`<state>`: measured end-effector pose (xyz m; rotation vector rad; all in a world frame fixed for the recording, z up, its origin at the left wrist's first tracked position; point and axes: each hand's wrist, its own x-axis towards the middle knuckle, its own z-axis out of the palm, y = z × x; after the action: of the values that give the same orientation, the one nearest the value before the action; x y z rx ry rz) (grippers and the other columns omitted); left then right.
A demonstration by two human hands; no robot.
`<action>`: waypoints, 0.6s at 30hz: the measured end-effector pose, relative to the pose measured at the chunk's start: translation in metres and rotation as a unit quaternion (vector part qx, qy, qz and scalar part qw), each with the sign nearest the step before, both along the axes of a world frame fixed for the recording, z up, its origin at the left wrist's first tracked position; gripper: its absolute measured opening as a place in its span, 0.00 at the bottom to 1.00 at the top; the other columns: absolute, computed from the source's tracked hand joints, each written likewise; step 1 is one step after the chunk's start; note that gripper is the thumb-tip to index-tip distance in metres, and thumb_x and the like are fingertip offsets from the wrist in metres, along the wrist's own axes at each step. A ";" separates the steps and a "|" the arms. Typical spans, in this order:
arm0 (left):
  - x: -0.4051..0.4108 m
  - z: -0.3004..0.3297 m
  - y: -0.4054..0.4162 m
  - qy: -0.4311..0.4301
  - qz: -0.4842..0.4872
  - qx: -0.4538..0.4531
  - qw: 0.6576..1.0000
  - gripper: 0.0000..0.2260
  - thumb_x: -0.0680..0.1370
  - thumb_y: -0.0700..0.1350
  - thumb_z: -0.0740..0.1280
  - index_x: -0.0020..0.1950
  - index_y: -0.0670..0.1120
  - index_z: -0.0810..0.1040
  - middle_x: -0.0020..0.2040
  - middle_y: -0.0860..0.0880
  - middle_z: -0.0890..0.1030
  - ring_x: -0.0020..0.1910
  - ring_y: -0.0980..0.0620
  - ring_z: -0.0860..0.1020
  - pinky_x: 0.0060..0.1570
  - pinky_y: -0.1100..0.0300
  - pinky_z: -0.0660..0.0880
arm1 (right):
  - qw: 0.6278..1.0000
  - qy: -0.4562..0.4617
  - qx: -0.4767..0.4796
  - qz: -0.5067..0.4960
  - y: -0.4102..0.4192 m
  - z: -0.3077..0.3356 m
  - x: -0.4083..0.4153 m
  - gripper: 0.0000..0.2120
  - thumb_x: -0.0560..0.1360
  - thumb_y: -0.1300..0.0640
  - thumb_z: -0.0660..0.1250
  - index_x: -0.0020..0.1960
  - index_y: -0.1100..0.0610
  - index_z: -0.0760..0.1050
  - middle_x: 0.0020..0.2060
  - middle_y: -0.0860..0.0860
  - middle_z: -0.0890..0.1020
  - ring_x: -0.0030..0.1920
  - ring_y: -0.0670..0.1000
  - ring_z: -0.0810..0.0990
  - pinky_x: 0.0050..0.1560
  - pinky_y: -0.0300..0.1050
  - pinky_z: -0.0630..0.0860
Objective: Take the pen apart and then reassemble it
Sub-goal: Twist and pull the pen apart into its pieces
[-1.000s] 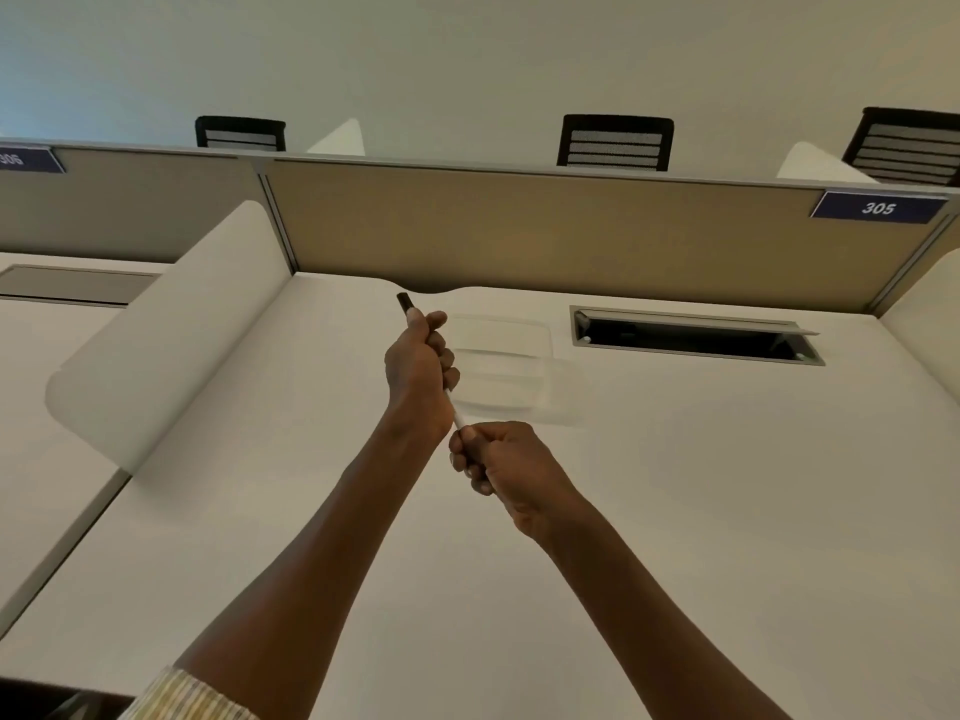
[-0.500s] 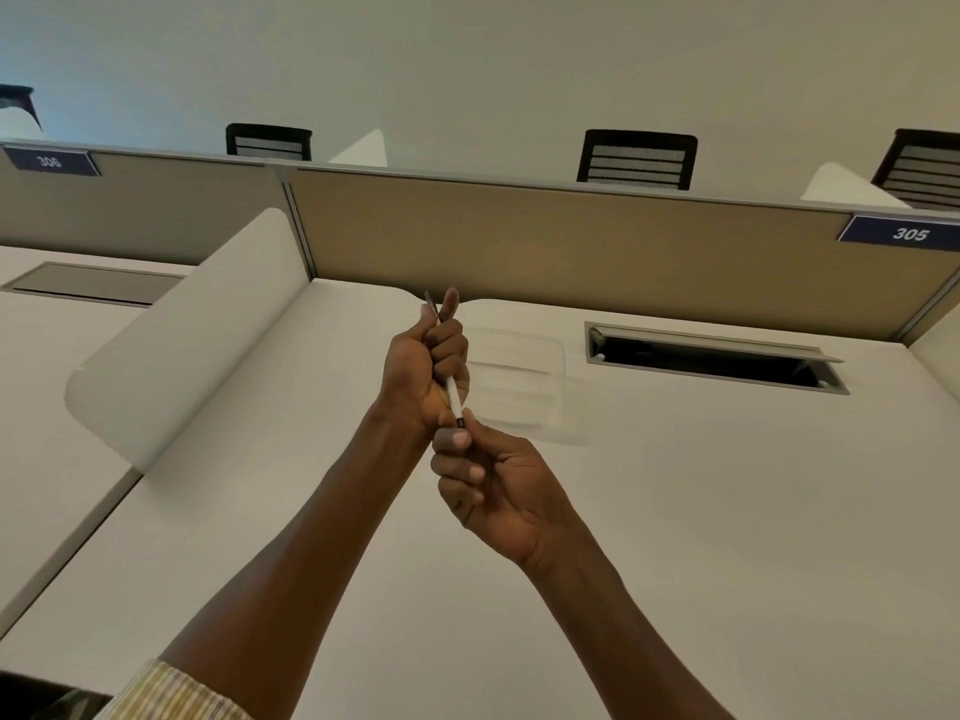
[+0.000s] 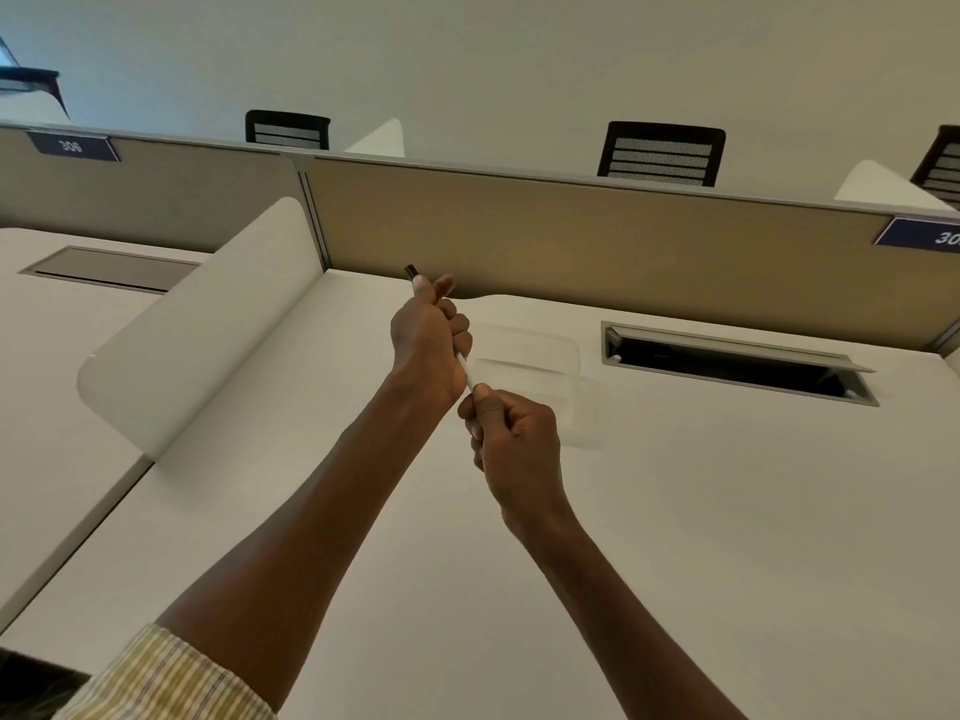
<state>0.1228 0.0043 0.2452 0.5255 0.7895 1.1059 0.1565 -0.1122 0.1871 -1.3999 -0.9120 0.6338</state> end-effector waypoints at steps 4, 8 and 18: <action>-0.001 -0.003 0.004 0.022 0.013 0.020 0.999 0.16 0.84 0.52 0.55 0.47 0.45 0.77 0.27 0.54 0.61 0.22 0.58 0.56 0.19 0.65 0.54 | 0.996 -0.072 -0.010 0.046 0.006 -0.006 0.012 0.16 0.82 0.55 0.60 0.38 0.56 0.79 0.26 0.52 0.74 0.27 0.48 0.69 0.29 0.43 0.67; -0.008 -0.006 0.007 -0.042 -0.047 0.011 0.998 0.16 0.84 0.52 0.56 0.48 0.45 0.78 0.25 0.55 0.61 0.21 0.59 0.56 0.17 0.66 0.53 | 0.905 0.333 -0.061 0.259 0.008 -0.001 0.028 0.15 0.81 0.55 0.59 0.44 0.58 0.81 0.33 0.52 0.77 0.28 0.46 0.68 0.29 0.37 0.66; -0.017 -0.004 0.014 -0.275 -0.240 -0.060 0.929 0.18 0.84 0.53 0.53 0.45 0.45 0.77 0.26 0.56 0.56 0.23 0.58 0.52 0.15 0.66 0.54 | 0.757 0.509 -0.046 0.407 0.013 0.004 0.022 0.17 0.81 0.57 0.56 0.58 0.65 0.78 0.45 0.55 0.82 0.32 0.45 0.73 0.29 0.35 0.71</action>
<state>0.1053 0.0183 0.2410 0.2582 0.2110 0.6848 0.1787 -0.0997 0.1912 -0.4479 -0.5192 1.8881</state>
